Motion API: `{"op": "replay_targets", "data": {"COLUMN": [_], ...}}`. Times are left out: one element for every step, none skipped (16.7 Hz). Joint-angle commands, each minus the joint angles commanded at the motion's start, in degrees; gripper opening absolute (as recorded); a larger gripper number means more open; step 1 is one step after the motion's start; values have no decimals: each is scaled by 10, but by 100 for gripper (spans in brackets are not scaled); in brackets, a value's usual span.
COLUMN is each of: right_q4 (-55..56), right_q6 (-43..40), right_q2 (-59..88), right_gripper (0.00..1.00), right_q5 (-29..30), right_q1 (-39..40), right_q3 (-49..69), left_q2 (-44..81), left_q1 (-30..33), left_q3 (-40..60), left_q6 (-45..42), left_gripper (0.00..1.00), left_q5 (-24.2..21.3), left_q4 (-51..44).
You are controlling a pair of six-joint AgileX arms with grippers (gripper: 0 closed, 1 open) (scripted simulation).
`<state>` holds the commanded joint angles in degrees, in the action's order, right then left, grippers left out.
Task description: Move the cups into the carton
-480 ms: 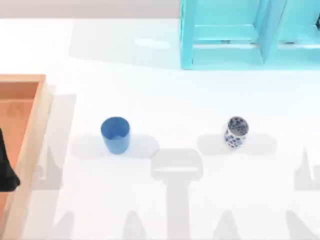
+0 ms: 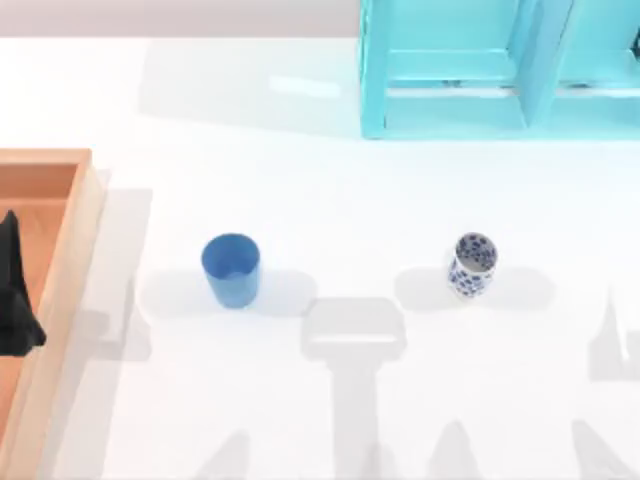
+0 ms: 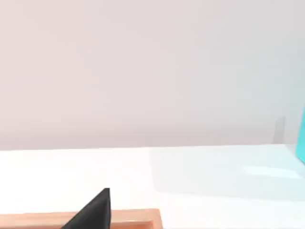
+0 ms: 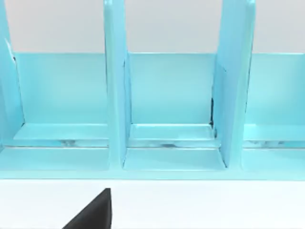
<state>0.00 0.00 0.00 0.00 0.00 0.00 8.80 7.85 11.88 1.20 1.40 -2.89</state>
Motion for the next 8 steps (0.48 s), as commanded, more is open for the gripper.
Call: {"op": "replay_targets", "data": {"right_q4": [0,0,0,0,0,0,0,0], "right_q6": [0,0,0,0,0,0,0,0], "right_q2": [0,0,0,0,0,0,0,0], "right_gripper": [100,100,100,100,100,100,100,100], "right_q5": [0,0,0,0,0,0,0,0], "right_q1": [0,0,0,0,0,0,0,0], "right_q3": [0,0,0,0,0,0,0,0], "left_q2": [30,67,109,155,206,262,321,383], "left_q1": [23,49,76,104,132,161,189,216], "left_q3": [39,84,132,181,232,284,338,394], "left_q6": [8,18,32,47,65,85,108,132], "left_gripper": [100,100,100,100,100,100,100,100], "left_q5": [4,8,11,15,19,22,24,25], "left_q4": [-10,-21,-35,-52,-71,-94,-121,-150]}}
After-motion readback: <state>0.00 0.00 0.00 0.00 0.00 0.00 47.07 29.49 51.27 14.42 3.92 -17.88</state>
